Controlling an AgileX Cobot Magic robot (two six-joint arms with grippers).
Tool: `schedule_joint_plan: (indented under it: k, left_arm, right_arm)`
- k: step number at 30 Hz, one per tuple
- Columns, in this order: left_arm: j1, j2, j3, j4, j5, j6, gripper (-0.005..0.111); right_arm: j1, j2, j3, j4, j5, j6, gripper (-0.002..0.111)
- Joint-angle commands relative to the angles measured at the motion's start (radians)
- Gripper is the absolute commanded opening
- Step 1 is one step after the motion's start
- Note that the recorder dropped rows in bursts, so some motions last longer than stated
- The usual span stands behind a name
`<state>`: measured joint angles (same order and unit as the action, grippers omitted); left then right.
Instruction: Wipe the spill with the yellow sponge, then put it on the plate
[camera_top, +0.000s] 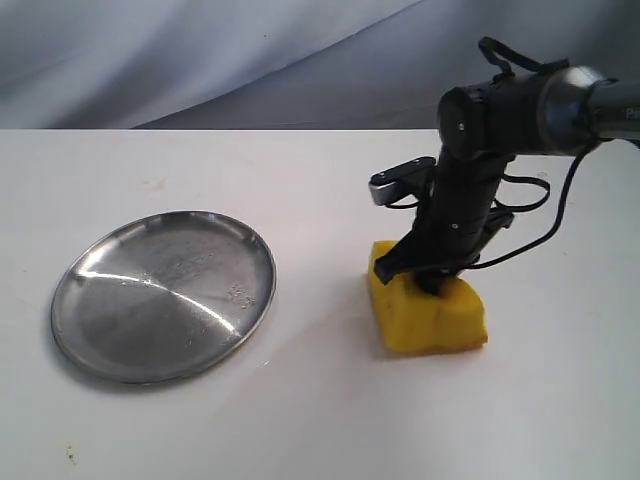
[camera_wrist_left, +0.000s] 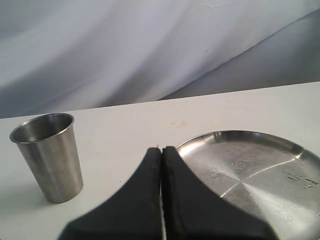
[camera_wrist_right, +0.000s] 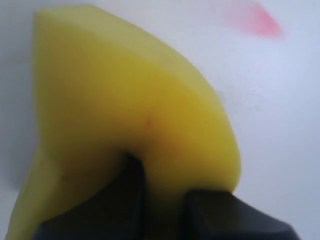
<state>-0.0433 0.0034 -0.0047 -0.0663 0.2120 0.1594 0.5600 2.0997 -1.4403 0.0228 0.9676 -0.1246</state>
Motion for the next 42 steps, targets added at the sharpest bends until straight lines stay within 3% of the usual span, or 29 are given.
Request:
schedule_joint_plan:
  k: [1,13,24,30,42]
  left_arm:
    - [-0.005,-0.003,0.005,-0.003,-0.007,0.0,0.0]
    - [-0.005,-0.003,0.005,-0.003,-0.007,0.0,0.0]
    - [-0.005,-0.003,0.005,-0.003,-0.007,0.0,0.0]
    - [-0.005,-0.003,0.005,-0.003,-0.007,0.0,0.0]
    - [-0.005,-0.003,0.005,-0.003,-0.007,0.0,0.0]
  right_arm:
    - [0.155,0.025,0.007,0.164,0.0,-0.115,0.0]
    - [0.49,0.025,0.007,0.213,0.056,-0.11,0.0]
    - [0.63,0.025,0.007,0.258,-0.015,-0.164,0.0]
    - [0.553,0.025,0.007,0.147,-0.033,-0.105,0.0]
    - [0.175,0.025,0.007,-0.067,0.022,0.032,0.0]
